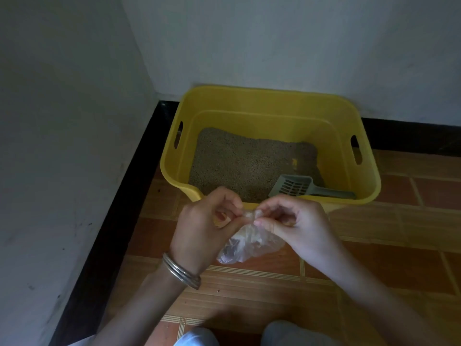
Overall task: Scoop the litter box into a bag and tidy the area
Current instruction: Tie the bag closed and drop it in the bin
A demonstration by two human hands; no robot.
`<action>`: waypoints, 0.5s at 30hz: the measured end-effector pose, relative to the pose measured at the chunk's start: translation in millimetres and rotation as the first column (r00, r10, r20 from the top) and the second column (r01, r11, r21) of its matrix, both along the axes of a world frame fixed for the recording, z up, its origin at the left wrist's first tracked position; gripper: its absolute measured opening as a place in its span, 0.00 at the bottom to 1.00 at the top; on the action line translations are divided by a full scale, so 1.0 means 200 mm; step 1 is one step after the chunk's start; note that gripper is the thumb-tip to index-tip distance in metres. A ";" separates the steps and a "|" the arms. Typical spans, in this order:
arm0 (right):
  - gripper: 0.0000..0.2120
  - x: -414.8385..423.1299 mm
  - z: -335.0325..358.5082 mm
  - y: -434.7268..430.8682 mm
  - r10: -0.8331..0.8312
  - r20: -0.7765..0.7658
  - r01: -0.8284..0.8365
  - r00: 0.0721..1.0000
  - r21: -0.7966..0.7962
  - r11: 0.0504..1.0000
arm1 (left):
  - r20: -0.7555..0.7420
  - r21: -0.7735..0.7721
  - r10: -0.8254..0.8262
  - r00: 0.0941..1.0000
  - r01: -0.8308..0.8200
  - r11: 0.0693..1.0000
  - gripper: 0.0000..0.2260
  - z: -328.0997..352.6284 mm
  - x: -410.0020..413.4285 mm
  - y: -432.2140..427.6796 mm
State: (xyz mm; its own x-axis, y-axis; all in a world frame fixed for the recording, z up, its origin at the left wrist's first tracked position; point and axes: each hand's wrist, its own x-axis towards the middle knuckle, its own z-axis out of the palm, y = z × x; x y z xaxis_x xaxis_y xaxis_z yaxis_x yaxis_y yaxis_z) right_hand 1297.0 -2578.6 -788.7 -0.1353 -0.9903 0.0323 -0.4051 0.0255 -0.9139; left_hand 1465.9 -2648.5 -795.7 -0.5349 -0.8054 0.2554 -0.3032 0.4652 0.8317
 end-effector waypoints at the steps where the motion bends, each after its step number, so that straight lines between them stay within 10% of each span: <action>1: 0.07 0.00 0.01 -0.01 0.000 0.024 0.000 1.000 0.000 1.000 | -0.011 0.007 0.011 1.000 -0.011 1.000 0.12 0.01 -0.01 0.00; 11: 0.07 0.01 0.03 -0.02 0.039 0.028 -0.037 0.999 -0.093 0.995 | -0.060 0.221 0.010 0.998 0.003 0.975 0.05 0.07 -0.01 0.02; 15: 0.09 -0.02 0.06 -0.02 0.032 -0.071 -0.040 0.997 -0.128 0.991 | 0.088 -0.039 0.031 0.996 -0.028 0.999 0.04 0.10 0.04 -0.03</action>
